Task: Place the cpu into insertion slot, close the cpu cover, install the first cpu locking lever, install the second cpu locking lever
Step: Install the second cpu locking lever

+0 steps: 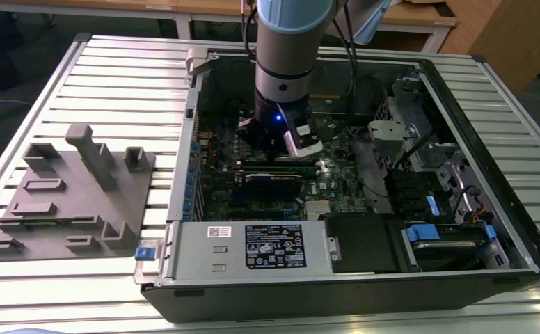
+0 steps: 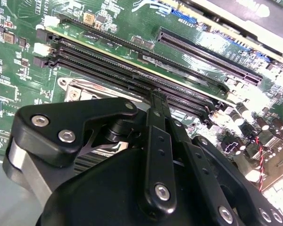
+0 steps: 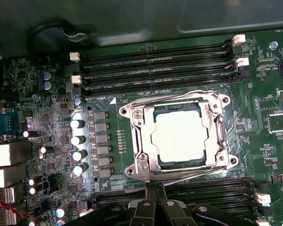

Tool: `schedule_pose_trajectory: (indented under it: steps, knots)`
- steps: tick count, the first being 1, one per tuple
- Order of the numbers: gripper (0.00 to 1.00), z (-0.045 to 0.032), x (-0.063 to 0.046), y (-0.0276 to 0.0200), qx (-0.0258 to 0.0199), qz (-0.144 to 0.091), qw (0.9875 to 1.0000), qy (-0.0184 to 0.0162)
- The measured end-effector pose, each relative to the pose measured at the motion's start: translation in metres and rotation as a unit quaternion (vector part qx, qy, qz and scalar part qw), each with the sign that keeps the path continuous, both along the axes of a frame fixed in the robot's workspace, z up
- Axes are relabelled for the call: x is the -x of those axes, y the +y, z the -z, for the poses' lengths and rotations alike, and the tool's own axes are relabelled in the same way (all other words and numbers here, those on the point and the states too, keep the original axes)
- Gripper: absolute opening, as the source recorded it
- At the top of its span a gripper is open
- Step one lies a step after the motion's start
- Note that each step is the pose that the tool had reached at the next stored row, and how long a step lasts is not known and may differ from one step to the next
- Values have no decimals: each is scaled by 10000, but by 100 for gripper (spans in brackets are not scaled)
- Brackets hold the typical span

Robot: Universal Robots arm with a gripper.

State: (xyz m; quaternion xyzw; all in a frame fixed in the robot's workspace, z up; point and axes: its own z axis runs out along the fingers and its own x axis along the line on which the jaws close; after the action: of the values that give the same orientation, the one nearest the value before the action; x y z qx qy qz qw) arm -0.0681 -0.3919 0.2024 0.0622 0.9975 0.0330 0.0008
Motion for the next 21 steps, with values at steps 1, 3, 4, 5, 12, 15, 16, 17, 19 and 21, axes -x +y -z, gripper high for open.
schedule_pose_trajectory:
  steps: [1, 3, 4, 5, 12, 15, 16, 17, 19, 21]
  knots:
    - [11, 1, 5, 0, -2, 0, 10000, 0]
    - [11, 2, 20, 0, -4, 0, 10000, 0]
    - [11, 3, 25, 1, -5, -1, 10000, 1]
    - [11, 3, 29, 1, -6, -1, 10000, 1]
    - [11, 8, 93, 1, -6, -1, 10000, 2]
    - [11, 10, 111, 8, -7, -1, 10000, 2]
    - [11, 11, 117, 11, -7, -1, 10000, 2]
    - [11, 11, 122, 14, -7, -1, 10000, 2]
    - [11, 12, 134, 17, -6, -2, 10000, 2]
    - [11, 12, 139, 18, -6, -3, 10000, 2]
